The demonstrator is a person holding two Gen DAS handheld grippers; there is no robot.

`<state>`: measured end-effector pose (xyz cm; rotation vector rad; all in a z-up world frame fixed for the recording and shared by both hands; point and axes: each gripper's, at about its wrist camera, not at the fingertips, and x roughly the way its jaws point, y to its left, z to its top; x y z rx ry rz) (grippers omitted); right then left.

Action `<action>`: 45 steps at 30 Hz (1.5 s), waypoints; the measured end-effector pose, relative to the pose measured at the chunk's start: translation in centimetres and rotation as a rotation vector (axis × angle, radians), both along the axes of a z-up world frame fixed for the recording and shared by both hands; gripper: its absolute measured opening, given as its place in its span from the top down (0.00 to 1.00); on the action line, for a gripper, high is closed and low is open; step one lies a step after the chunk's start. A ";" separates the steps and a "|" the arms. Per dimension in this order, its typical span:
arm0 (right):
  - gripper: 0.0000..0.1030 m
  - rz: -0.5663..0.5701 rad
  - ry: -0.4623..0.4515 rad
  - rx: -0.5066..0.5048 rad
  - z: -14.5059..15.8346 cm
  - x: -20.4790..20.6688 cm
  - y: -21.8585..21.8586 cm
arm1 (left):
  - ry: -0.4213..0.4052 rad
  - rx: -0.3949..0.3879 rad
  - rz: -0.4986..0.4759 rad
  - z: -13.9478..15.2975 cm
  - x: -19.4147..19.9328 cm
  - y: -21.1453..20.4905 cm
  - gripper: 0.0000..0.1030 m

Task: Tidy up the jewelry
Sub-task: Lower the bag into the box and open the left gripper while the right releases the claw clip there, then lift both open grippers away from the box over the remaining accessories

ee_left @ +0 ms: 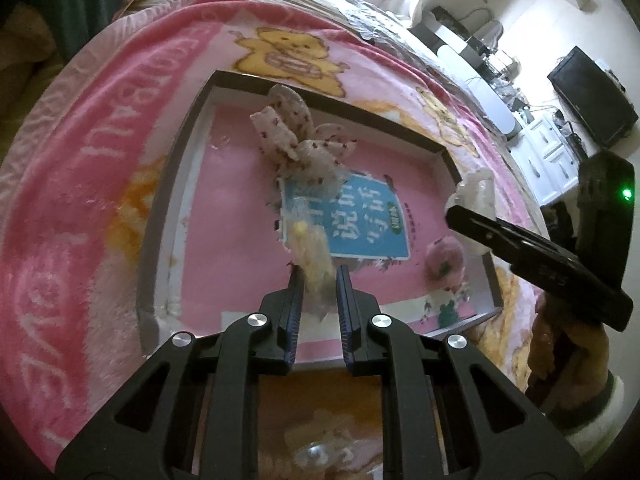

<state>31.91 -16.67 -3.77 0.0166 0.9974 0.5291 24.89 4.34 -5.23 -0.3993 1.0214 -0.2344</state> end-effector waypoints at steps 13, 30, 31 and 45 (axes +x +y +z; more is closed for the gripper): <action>0.45 -0.061 0.016 -0.020 -1.1 -1.7 -1.8 | -0.019 0.039 0.026 0.6 -2.0 0.2 0.66; 0.08 -0.186 -0.192 0.061 5.9 -9.6 -9.3 | -0.109 0.045 0.082 5.4 -5.3 0.6 0.32; 0.08 -0.185 -0.203 0.060 6.2 -10.2 -9.3 | -0.115 0.043 0.083 5.7 -5.6 0.5 0.29; 0.06 -0.141 -0.320 0.059 10.1 -16.7 -9.5 | -0.225 0.071 0.108 10.5 -10.4 -0.2 0.10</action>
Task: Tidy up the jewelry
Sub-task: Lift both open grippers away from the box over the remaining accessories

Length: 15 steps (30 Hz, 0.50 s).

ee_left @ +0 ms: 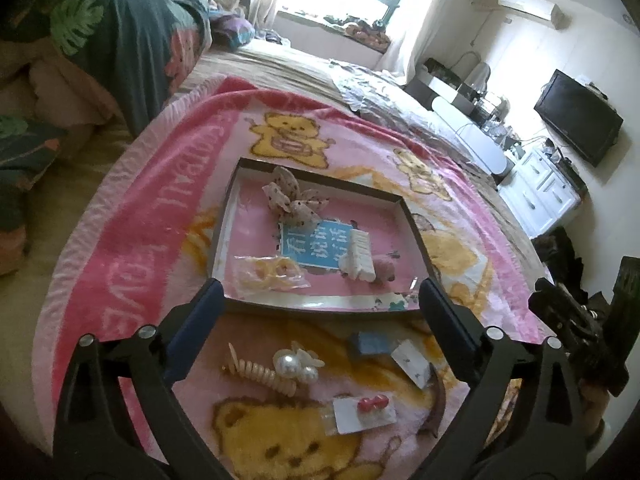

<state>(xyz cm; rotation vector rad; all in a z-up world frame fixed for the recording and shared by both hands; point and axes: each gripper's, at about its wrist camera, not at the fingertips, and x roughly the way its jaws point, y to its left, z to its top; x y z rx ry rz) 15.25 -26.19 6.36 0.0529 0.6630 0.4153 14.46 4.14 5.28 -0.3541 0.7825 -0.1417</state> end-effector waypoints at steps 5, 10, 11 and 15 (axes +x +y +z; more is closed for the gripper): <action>0.06 0.007 -0.022 -0.001 0.7 -1.5 -0.2 | -0.016 0.009 -0.004 0.6 -1.4 -0.3 0.09; 0.06 0.015 -0.041 -0.005 1.0 -2.9 -0.2 | -0.017 0.026 -0.013 0.4 -2.4 -0.9 0.09; 0.06 0.018 -0.046 -0.010 1.0 -3.3 -0.2 | -0.016 0.030 -0.017 0.4 -2.5 -1.0 0.09; 0.06 0.024 -0.051 -0.019 0.9 -4.0 -0.1 | -0.010 0.057 -0.028 0.0 -3.5 -1.7 0.09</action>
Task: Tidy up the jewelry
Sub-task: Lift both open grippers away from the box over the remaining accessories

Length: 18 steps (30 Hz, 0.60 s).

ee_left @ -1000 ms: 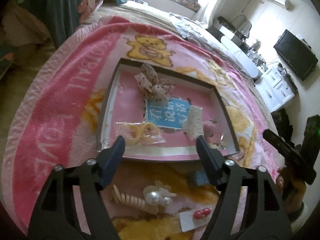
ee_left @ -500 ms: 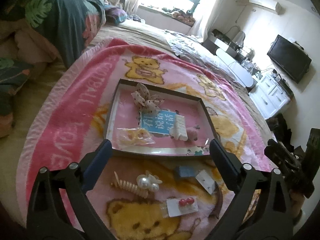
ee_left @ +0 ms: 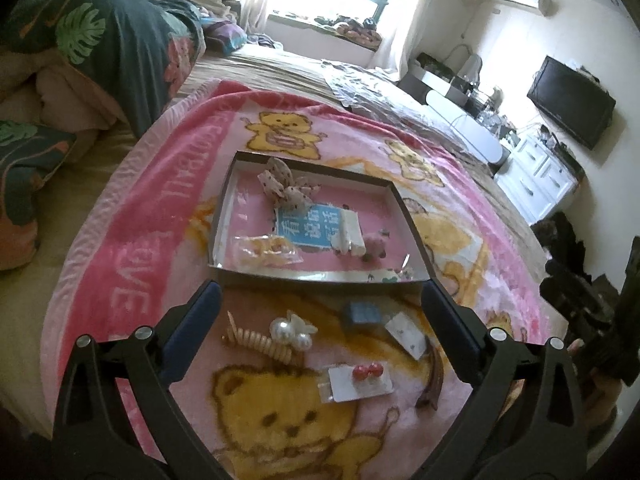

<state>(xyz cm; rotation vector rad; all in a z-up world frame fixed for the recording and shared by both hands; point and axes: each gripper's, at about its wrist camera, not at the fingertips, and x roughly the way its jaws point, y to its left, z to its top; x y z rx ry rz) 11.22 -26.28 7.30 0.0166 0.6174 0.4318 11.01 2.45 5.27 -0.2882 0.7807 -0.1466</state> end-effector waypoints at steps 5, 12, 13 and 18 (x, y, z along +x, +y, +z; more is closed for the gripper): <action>0.05 0.019 0.013 -0.021 -0.5 -0.8 0.2 | 0.004 0.031 -0.013 -0.4 -0.8 -0.5 0.09; 0.05 0.036 0.054 -0.046 -2.0 -1.7 0.6 | 0.034 0.044 -0.027 -1.6 -2.1 -0.6 0.09; 0.05 0.038 0.061 -0.053 -2.3 -1.9 0.7 | 0.038 0.045 -0.029 -1.8 -2.3 -0.6 0.09; 0.05 0.049 0.083 -0.071 -3.2 -2.6 0.8 | 0.057 0.054 -0.037 -2.6 -3.1 -0.7 0.09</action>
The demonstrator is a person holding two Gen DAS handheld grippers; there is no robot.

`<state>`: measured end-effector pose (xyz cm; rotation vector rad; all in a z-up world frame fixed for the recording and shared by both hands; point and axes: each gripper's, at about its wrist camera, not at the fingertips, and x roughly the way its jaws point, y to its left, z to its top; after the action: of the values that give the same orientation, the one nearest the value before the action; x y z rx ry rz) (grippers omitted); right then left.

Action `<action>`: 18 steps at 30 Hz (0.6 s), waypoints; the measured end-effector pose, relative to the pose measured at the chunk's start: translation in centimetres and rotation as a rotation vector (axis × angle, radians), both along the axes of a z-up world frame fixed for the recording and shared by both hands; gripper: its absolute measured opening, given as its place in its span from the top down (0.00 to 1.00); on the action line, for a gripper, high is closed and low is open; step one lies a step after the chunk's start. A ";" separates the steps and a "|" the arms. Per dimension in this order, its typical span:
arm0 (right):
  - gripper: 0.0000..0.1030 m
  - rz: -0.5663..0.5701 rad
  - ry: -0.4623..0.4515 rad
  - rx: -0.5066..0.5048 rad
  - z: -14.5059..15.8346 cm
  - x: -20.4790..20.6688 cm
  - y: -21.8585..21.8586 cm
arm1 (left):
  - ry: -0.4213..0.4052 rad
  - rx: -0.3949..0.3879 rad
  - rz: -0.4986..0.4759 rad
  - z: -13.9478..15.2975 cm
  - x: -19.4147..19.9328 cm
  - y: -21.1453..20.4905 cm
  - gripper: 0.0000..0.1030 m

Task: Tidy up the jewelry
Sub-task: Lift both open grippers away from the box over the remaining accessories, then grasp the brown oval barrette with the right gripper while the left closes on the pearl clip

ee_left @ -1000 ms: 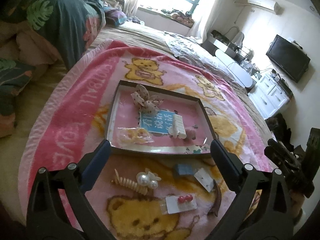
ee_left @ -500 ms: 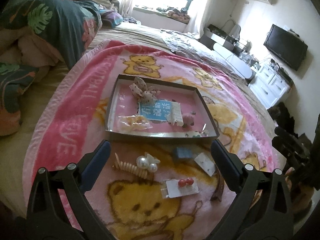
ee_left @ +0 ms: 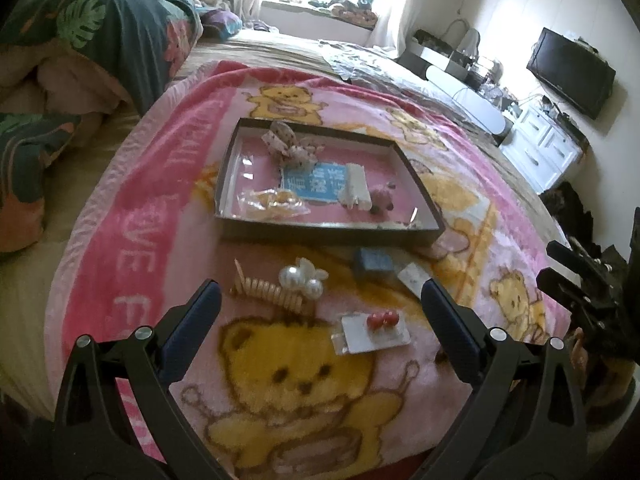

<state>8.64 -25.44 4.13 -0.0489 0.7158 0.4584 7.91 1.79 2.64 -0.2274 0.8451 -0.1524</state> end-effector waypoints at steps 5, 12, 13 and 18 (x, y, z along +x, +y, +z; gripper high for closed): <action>0.05 0.013 0.025 -0.022 -1.2 -0.7 0.1 | 0.029 0.015 -0.019 -1.2 -0.9 -0.5 0.09; 0.05 0.015 0.115 0.010 -3.4 -0.7 -0.2 | 0.083 0.036 -0.046 -3.4 -1.9 -1.5 0.09; 0.05 0.011 0.132 0.017 -3.7 -0.6 -0.2 | 0.093 0.038 -0.046 -3.7 -1.9 -1.5 0.09; 0.05 0.003 0.202 0.025 -5.8 -0.2 0.0 | 0.142 0.013 -0.031 -5.5 -1.7 -1.1 0.09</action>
<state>8.46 -25.45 -1.71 0.0205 0.9082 0.4792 6.19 0.73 -2.88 -0.2145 0.9911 -0.1608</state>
